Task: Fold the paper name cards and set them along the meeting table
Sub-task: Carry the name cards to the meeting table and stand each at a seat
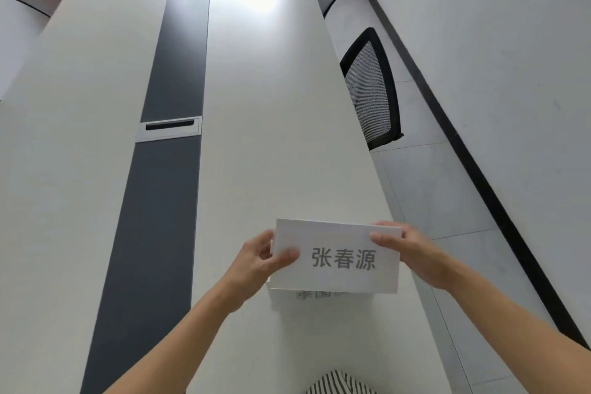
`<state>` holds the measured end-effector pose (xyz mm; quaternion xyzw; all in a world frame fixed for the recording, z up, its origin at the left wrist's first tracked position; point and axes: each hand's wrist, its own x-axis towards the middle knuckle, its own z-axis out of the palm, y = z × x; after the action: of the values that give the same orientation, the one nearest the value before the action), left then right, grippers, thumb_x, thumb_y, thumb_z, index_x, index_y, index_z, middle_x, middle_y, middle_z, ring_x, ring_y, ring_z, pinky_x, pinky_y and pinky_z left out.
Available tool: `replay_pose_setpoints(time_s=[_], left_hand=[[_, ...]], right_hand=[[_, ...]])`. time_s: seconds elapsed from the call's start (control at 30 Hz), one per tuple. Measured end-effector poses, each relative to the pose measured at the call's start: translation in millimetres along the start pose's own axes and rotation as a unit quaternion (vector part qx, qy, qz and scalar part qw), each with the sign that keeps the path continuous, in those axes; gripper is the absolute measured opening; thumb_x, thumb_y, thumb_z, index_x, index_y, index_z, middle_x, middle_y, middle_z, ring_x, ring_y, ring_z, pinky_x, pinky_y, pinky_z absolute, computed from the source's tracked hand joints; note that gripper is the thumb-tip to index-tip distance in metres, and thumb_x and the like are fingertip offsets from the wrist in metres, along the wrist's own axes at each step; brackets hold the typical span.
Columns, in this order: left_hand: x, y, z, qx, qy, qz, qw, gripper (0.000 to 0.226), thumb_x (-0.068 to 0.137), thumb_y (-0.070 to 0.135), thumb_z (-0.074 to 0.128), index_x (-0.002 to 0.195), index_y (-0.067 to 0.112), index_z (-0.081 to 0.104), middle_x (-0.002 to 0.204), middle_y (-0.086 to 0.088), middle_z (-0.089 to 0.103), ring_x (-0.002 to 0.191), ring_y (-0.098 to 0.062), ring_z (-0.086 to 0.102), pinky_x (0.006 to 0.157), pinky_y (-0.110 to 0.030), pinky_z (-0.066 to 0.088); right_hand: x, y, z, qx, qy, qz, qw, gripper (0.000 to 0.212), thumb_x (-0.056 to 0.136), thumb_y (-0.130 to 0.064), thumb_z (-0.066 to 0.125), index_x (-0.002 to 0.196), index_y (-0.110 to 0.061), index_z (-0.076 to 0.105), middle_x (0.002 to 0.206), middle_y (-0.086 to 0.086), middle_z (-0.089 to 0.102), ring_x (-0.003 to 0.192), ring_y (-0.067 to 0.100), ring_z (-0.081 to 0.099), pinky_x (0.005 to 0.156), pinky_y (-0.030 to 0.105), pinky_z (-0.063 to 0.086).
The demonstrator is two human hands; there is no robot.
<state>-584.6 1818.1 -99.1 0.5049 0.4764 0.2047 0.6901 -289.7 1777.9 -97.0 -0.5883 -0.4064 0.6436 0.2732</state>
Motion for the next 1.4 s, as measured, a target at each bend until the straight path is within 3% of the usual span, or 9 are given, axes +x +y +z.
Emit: replay_pose_setpoints(time_s=[0.17, 0.33, 0.57, 0.73, 0.83, 0.97, 1.17, 1.27, 1.4], left_hand=[[-4.7, 24.2, -14.5, -0.114, 0.029, -0.030, 0.993, 0.045, 0.080, 0.045, 0.060, 0.116, 0.017, 0.063, 0.110, -0.008, 0.073, 0.100, -0.028, 0.068, 0.078, -0.038, 0.057], [-20.9, 12.0, -47.1, -0.173, 0.039, -0.075, 0.981, 0.050, 0.081, 0.052, 0.060, 0.116, 0.015, 0.066, 0.109, -0.019, 0.069, 0.086, -0.035, 0.064, 0.077, -0.043, 0.053], [-43.0, -37.0, -108.6, -0.249, 0.214, -0.120, 0.937, 0.053, 0.090, 0.056, 0.046, 0.110, 0.012, 0.066, 0.098, -0.020, 0.069, 0.076, -0.036, 0.065, 0.068, -0.039, 0.055], [-43.1, -101.0, -168.9, -0.046, 0.459, -0.144, 0.876, 0.042, 0.094, 0.045, 0.040, 0.093, 0.009, 0.060, 0.088, -0.009, 0.063, 0.081, -0.026, 0.059, 0.081, -0.047, 0.052], [-44.3, -146.3, -189.6, 0.168, 0.466, -0.210, 0.843, 0.046, 0.095, 0.046, 0.036, 0.119, 0.012, 0.055, 0.123, -0.011, 0.056, 0.112, -0.028, 0.052, 0.093, -0.043, 0.045], [-36.8, -193.6, -186.0, 0.387, 0.407, -0.252, 0.788, 0.061, 0.098, 0.048, 0.024, 0.149, 0.014, 0.023, 0.159, -0.015, 0.014, 0.148, -0.030, 0.009, 0.117, -0.043, 0.017], [-22.7, -222.2, -170.8, 0.428, 0.430, -0.237, 0.759, 0.070, 0.095, 0.047, 0.022, 0.149, 0.004, 0.018, 0.157, -0.025, 0.013, 0.147, -0.038, 0.008, 0.117, -0.052, 0.015], [-19.2, -225.3, -171.7, 0.431, 0.435, -0.234, 0.755, 0.070, 0.094, 0.047, 0.024, 0.149, 0.004, 0.017, 0.157, -0.026, 0.013, 0.147, -0.038, 0.008, 0.117, -0.052, 0.015], [-18.0, -227.9, -171.1, 0.437, 0.431, -0.240, 0.752, 0.070, 0.094, 0.047, 0.025, 0.149, 0.004, 0.018, 0.157, -0.026, 0.013, 0.147, -0.039, 0.009, 0.117, -0.052, 0.016]], right_hand=[[-4.0, -38.0, 8.5, 0.057, -0.055, 0.001, 0.997, 0.078, 0.062, -0.055, 0.079, 0.124, -0.013, 0.059, 0.119, 0.013, 0.069, 0.109, 0.032, 0.066, 0.093, 0.046, 0.053], [15.9, -66.7, 39.2, -0.008, -0.073, 0.032, 0.997, 0.064, 0.064, -0.052, 0.075, 0.116, -0.016, 0.063, 0.115, 0.021, 0.068, 0.097, 0.035, 0.067, 0.075, 0.041, 0.055], [82.1, -90.2, 118.6, -0.068, -0.108, 0.096, 0.987, 0.051, 0.076, -0.045, 0.067, 0.117, -0.014, 0.065, 0.107, 0.018, 0.070, 0.085, 0.035, 0.071, 0.062, 0.031, 0.056], [145.0, -99.8, 192.8, -0.066, -0.058, 0.089, 0.992, 0.046, 0.081, -0.039, 0.069, 0.117, -0.011, 0.062, 0.104, 0.014, 0.069, 0.083, 0.031, 0.070, 0.065, 0.033, 0.057], [182.0, -108.4, 231.0, -0.081, -0.024, 0.046, 0.995, 0.039, 0.081, -0.035, 0.071, 0.110, -0.012, 0.063, 0.098, 0.009, 0.069, 0.083, 0.026, 0.066, 0.071, 0.033, 0.056], [227.9, -112.3, 266.0, -0.118, -0.011, -0.010, 0.993, 0.043, 0.082, -0.032, 0.072, 0.118, -0.013, 0.058, 0.108, 0.007, 0.068, 0.094, 0.024, 0.066, 0.080, 0.038, 0.057], [273.8, -94.3, 284.2, -0.199, -0.022, -0.100, 0.975, 0.041, 0.081, -0.029, 0.074, 0.117, -0.018, 0.060, 0.110, -0.001, 0.070, 0.099, 0.014, 0.066, 0.078, 0.025, 0.052], [292.9, -80.8, 288.5, -0.234, -0.036, -0.116, 0.964, 0.037, 0.078, -0.028, 0.077, 0.110, -0.029, 0.059, 0.107, -0.008, 0.068, 0.095, 0.008, 0.065, 0.079, 0.026, 0.052], [321.9, -71.0, 294.0, -0.293, -0.066, -0.131, 0.945, 0.046, 0.073, -0.027, 0.080, 0.112, -0.043, 0.061, 0.107, -0.008, 0.069, 0.083, 0.019, 0.071, 0.075, 0.034, 0.060]])
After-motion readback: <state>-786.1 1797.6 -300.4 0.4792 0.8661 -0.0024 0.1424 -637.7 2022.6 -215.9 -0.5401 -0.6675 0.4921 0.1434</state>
